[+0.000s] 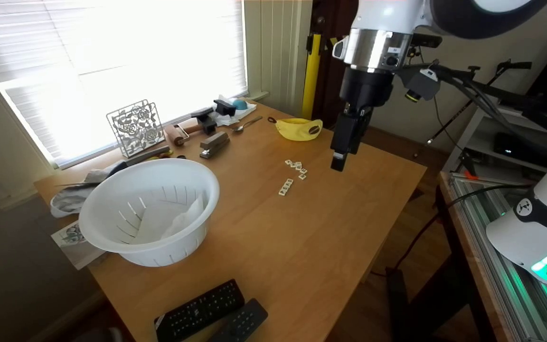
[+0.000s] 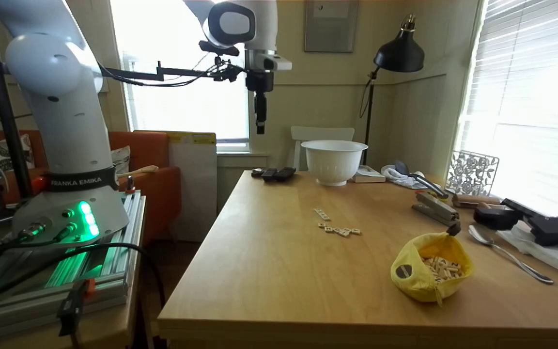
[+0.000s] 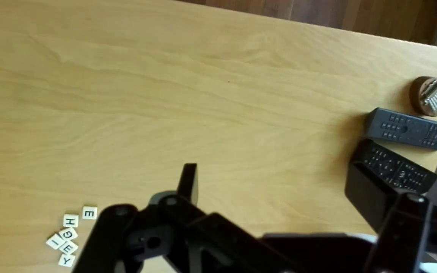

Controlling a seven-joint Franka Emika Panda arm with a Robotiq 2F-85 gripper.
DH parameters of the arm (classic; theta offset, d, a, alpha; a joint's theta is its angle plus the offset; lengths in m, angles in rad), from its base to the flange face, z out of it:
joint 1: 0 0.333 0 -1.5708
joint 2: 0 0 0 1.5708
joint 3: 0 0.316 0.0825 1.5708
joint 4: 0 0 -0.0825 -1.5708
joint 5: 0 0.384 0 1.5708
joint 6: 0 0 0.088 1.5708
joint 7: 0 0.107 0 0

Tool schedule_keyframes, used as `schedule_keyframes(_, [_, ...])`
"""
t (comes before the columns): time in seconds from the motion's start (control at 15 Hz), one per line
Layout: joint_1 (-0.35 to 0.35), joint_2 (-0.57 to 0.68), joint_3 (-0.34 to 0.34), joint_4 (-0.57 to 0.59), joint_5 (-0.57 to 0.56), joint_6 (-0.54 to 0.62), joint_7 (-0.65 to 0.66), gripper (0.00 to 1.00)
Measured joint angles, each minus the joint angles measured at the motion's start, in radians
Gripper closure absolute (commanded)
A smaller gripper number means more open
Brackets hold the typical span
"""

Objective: Create the word 'Ease' with the tiles.

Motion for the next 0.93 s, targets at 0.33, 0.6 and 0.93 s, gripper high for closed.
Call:
schedule_keyframes(0.33, [-0.005,0.087,-0.023,0.009,-0.043,0.051,-0.096,0.00])
schedule_keyframes(0.6, [-0.013,0.160,-0.039,0.030,-0.110,0.096,-0.135,0.00])
schedule_keyframes(0.93, [-0.030,0.242,-0.067,0.072,-0.173,0.139,-0.176,0.00])
